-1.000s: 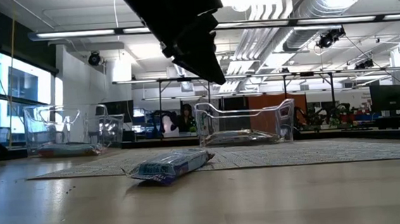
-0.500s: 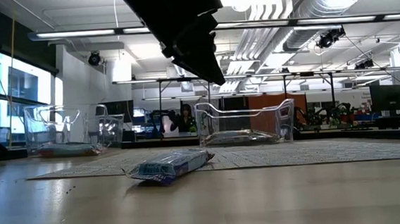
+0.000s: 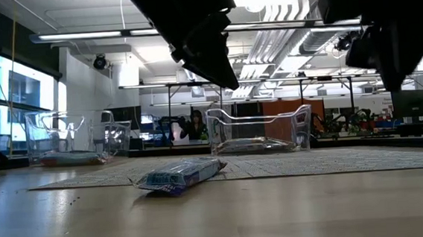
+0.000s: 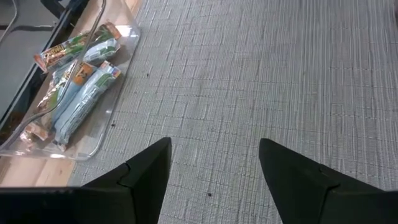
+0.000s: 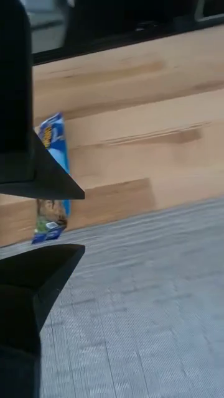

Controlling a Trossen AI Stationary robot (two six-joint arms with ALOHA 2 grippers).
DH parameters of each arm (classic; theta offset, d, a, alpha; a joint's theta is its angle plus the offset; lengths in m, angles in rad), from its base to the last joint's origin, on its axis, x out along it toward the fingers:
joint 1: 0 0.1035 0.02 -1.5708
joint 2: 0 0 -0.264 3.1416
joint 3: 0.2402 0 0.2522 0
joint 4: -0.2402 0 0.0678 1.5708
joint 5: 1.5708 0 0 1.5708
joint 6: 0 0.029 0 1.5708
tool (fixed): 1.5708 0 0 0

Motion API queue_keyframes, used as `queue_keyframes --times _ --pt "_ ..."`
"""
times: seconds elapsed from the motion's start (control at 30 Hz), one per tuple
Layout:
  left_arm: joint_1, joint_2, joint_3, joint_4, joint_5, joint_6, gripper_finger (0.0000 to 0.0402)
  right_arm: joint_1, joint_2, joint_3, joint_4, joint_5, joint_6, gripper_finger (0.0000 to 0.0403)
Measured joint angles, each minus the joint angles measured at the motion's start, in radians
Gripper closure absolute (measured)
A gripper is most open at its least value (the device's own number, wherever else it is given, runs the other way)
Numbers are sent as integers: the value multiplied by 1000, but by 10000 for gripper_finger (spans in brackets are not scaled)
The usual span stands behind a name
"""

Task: Pick and place Granola Bars by type
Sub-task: Put the blue granola bar into the bottom transparent bin

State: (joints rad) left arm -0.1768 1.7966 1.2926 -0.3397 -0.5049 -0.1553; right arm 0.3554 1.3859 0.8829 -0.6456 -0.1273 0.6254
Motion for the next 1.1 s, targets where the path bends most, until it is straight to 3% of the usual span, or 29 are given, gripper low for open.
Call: queue_keyframes --times 0.27,0.87,1.1 --pt "0 0 0 0 0 -7 165 -63 115 0 -29 -165 -85 295" --pt "0 0 0 -4 2 -8 165 -67 236 0 -37 -225 -79 295" --pt "0 0 0 -8 50 -10 165 -67 258 0 -29 -227 -78 295"
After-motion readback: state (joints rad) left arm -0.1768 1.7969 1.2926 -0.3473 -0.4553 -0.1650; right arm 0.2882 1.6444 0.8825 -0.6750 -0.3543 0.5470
